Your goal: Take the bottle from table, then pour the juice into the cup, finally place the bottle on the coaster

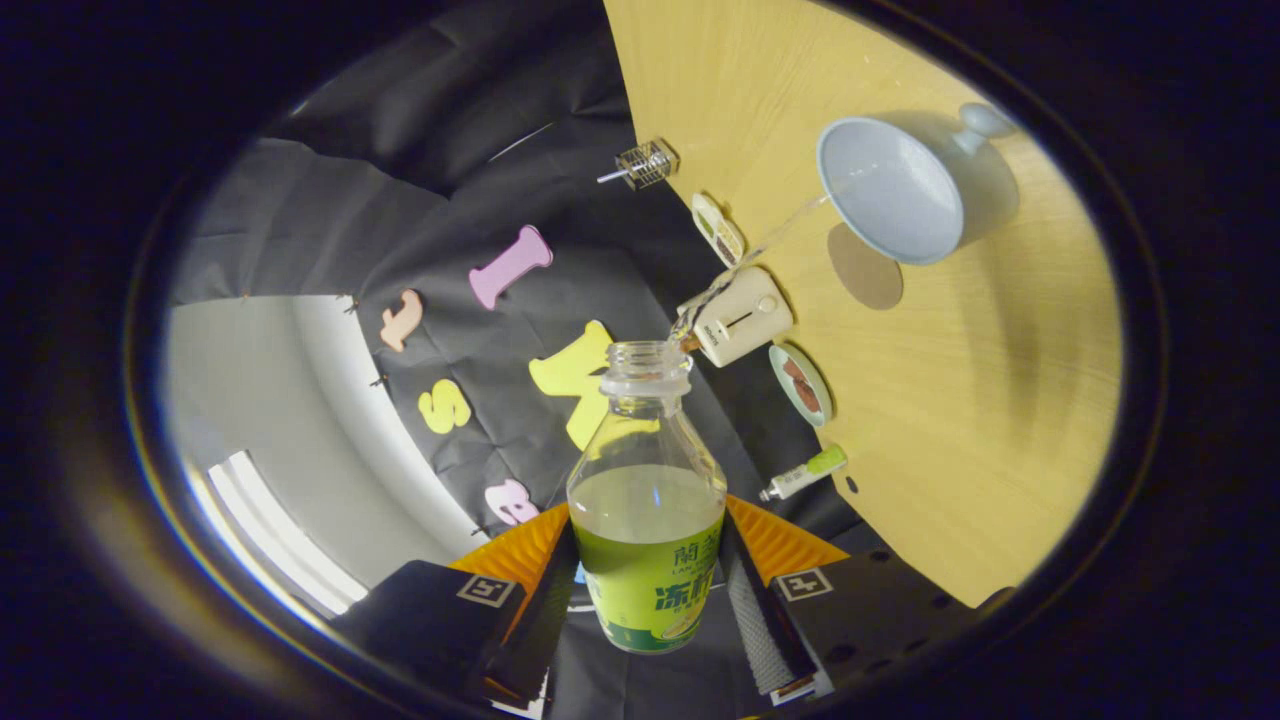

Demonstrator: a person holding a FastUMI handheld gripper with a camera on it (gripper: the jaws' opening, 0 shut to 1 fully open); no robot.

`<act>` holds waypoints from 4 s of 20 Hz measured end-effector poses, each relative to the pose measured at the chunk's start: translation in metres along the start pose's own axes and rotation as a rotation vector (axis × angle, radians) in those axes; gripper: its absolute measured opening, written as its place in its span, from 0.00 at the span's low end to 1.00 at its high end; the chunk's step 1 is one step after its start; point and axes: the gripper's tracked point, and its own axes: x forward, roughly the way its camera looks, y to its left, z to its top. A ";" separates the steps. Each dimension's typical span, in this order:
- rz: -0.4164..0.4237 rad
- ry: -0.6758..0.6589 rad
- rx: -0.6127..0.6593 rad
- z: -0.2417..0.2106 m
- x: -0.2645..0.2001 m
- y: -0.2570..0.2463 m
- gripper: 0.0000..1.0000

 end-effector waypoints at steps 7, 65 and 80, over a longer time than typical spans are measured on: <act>-0.004 -0.004 0.062 -0.002 -0.002 0.009 0.79; -0.649 -0.102 -2.026 0.075 0.062 -0.020 0.81; -0.772 -0.130 -1.934 0.171 0.106 -0.128 0.83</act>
